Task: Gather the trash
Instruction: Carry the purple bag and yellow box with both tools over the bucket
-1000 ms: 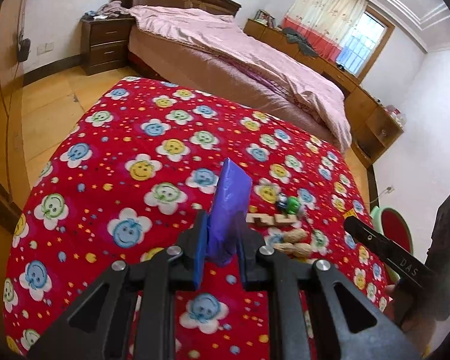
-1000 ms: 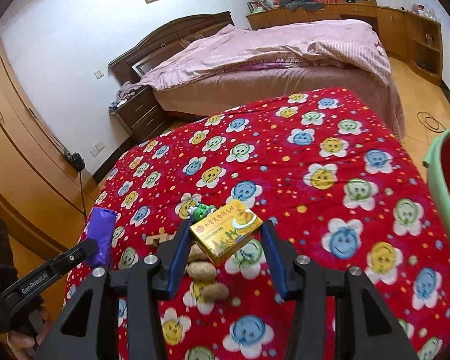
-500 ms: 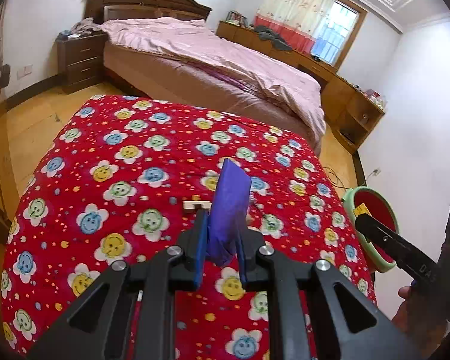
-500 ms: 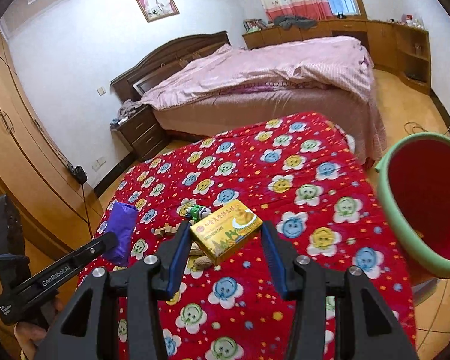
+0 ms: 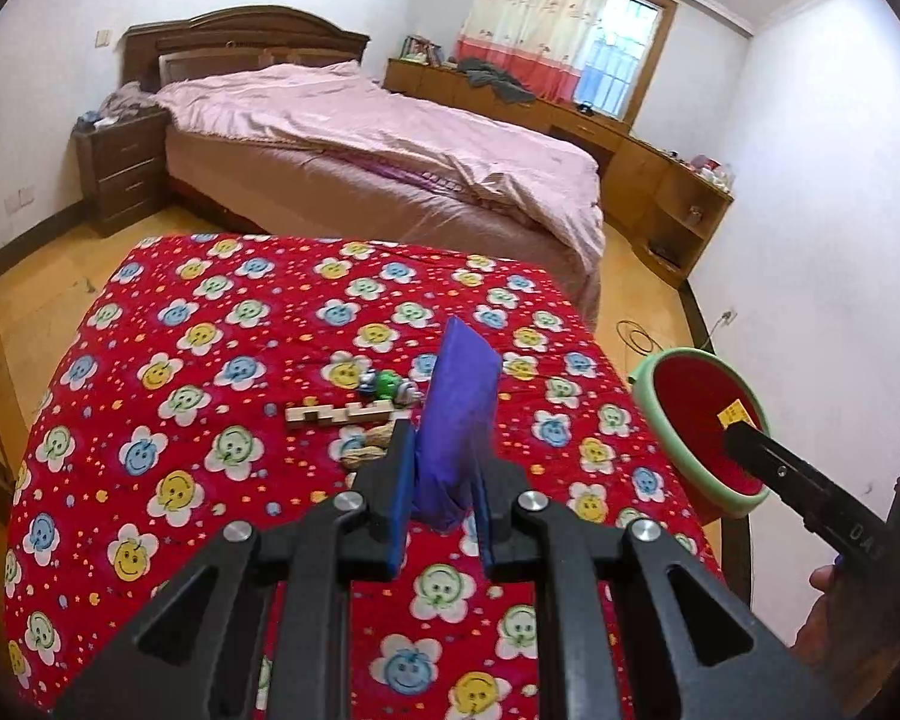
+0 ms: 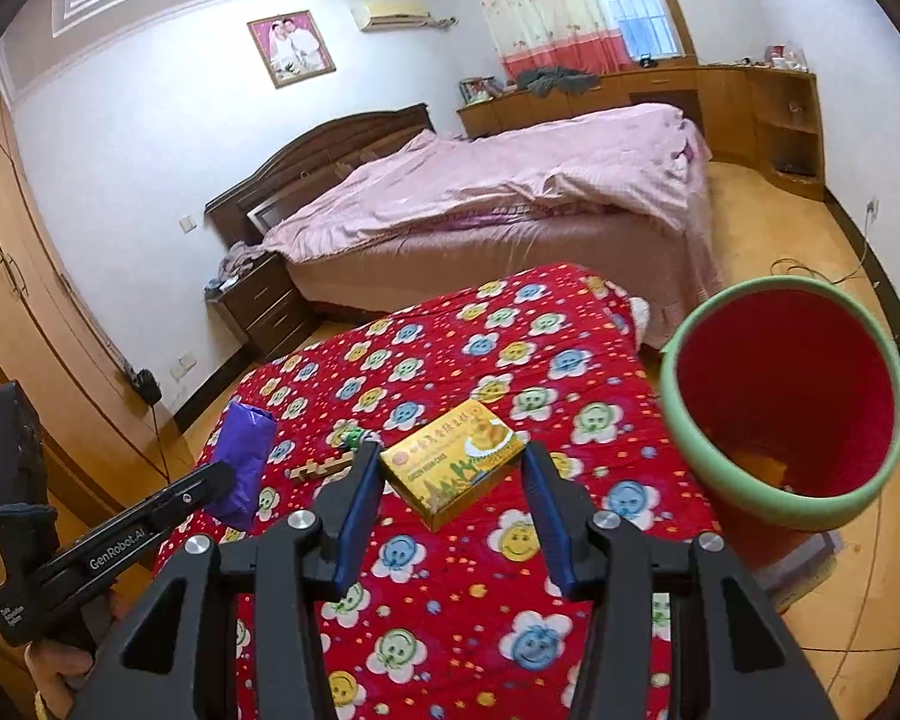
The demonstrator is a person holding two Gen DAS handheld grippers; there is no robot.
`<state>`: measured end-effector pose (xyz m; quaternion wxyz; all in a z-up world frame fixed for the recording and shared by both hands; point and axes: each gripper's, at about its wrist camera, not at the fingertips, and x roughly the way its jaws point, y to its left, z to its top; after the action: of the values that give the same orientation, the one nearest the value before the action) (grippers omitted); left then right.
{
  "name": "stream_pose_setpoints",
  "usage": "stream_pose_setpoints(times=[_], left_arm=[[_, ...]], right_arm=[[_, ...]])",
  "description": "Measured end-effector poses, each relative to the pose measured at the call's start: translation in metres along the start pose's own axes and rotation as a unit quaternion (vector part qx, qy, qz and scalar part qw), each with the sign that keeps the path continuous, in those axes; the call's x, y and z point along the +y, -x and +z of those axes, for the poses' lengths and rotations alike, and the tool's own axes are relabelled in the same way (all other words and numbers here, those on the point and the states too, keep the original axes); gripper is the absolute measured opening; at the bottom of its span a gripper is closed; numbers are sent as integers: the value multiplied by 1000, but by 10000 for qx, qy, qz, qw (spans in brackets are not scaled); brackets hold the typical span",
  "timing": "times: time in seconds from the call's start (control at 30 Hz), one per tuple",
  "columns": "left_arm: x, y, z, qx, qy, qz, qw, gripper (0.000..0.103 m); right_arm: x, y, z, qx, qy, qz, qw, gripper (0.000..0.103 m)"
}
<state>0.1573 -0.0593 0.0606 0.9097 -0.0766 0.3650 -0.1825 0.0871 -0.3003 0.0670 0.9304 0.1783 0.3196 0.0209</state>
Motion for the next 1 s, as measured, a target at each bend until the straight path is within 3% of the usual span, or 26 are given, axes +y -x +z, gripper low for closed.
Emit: stream_pose_setpoints(times=[0.47, 1.0], left_arm=[[-70, -6, 7, 25, -654, -454, 9968, 17], [-174, -78, 10, 435, -1368, -1073, 9838, 17]], right_arm=[[-51, 46, 4, -446, -356, -444, 9974, 50], [-143, 57, 9, -550, -965, -1065, 9881, 50]])
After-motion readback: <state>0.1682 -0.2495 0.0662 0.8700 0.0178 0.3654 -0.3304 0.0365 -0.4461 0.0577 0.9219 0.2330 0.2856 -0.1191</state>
